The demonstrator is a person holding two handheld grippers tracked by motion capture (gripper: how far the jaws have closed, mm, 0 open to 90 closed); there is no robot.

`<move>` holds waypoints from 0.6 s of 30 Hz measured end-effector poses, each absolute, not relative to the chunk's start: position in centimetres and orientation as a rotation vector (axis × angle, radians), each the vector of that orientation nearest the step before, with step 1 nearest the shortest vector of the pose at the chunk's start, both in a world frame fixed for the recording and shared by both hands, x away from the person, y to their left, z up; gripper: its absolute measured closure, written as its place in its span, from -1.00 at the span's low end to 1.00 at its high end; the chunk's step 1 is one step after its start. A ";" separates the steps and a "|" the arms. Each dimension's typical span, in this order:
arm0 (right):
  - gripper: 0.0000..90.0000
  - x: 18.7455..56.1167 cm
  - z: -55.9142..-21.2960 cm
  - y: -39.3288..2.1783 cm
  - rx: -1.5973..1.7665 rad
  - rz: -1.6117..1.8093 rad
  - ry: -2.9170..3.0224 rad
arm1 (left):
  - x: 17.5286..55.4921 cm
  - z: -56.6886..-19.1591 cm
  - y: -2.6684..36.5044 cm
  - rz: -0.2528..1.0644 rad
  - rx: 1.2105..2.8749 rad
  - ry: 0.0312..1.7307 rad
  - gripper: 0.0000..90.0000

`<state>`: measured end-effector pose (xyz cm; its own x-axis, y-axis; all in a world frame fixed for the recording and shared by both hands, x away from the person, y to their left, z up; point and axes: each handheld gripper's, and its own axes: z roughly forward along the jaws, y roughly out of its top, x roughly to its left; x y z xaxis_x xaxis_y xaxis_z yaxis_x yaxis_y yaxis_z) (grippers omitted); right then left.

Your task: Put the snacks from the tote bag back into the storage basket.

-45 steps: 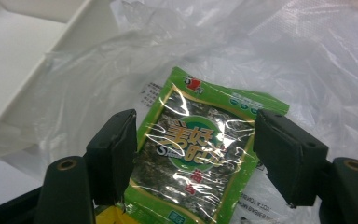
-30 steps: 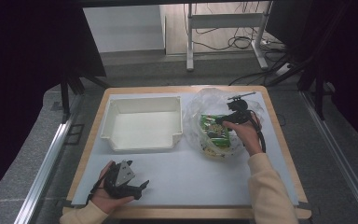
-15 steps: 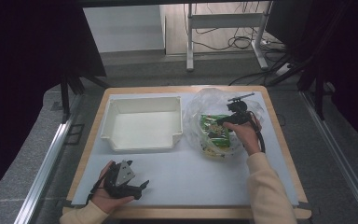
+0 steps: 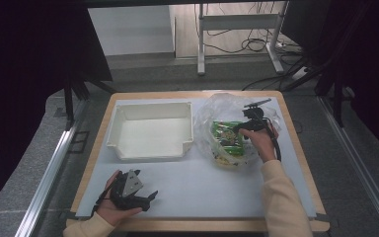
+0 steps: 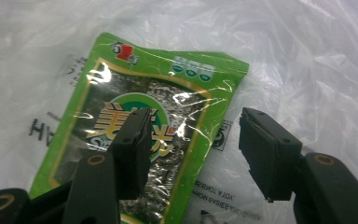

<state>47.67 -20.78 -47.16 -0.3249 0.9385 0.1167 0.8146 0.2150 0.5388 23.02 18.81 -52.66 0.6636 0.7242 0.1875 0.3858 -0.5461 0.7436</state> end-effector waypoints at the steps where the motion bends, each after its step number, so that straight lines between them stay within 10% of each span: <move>1: 0.01 47.7 -47.3 -20.8 1.666 0.762 2.252 | 23.0 -52.7 18.8 0.637 2.193 0.853 -0.79; 18: 0.28 48.3 -48.4 -20.3 1.711 0.650 2.262 | 23.0 -52.7 18.8 0.637 2.193 0.851 -0.78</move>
<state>48.34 -20.30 -48.36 -0.2907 0.9534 0.0805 0.8508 0.2191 0.4777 22.99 18.78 -52.65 0.6648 0.7228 0.1886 0.3842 -0.5474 0.7434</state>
